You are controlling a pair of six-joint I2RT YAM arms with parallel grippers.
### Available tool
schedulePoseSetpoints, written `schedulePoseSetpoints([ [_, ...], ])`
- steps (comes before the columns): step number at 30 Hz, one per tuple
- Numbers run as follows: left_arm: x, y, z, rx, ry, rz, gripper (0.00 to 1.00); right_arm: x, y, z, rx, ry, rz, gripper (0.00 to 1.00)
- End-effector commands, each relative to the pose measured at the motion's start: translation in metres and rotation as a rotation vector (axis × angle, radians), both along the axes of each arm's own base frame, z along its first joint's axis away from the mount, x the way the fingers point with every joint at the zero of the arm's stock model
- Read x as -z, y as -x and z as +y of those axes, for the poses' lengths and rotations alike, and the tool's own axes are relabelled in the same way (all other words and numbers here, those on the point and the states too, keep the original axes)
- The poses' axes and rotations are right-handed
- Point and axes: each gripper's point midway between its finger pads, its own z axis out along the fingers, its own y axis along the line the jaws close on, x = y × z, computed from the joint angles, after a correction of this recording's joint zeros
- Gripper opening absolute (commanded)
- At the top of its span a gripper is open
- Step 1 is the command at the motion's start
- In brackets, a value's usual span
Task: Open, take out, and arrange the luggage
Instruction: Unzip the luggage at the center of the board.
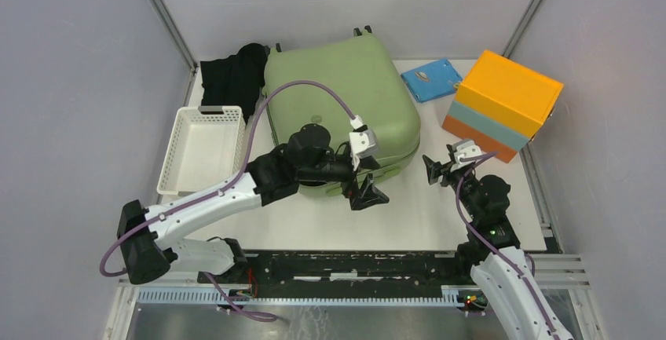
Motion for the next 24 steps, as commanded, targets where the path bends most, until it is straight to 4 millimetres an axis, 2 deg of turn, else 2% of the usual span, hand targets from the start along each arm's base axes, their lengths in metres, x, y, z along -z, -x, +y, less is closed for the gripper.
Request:
schedulePoseSetpoints([
  [1,-0.009,0.026,0.011,0.084,0.033,0.062,1.00,-0.012,0.005,0.010,-0.058,-0.019,-0.041,0.73],
  [5,-0.016,0.017,0.025,0.025,0.064,0.111,1.00,-0.016,0.008,0.020,-0.113,-0.019,-0.043,0.73],
  [8,-0.027,0.003,0.039,-0.016,0.147,0.172,1.00,-0.016,0.010,0.025,-0.140,-0.016,-0.037,0.73],
  [10,-0.042,-0.013,0.054,-0.058,0.239,0.216,1.00,-0.016,0.012,0.031,-0.160,-0.016,-0.033,0.73],
  [14,-0.059,-0.057,0.093,-0.286,0.334,0.239,1.00,-0.017,0.016,0.042,-0.202,0.001,-0.037,0.72],
  [16,-0.057,-0.089,0.123,-0.550,0.330,0.267,1.00,-0.014,0.017,0.048,-0.217,0.007,-0.028,0.73],
  [18,-0.050,-0.110,0.154,-0.772,0.300,0.260,1.00,-0.008,0.019,0.056,-0.239,0.013,-0.014,0.73],
  [21,-0.049,-0.118,0.188,-0.920,0.310,0.235,1.00,0.001,0.023,0.069,-0.271,0.021,0.003,0.72],
  [24,-0.046,-0.122,0.213,-1.030,0.316,0.215,1.00,0.008,0.025,0.079,-0.289,0.037,0.011,0.72],
])
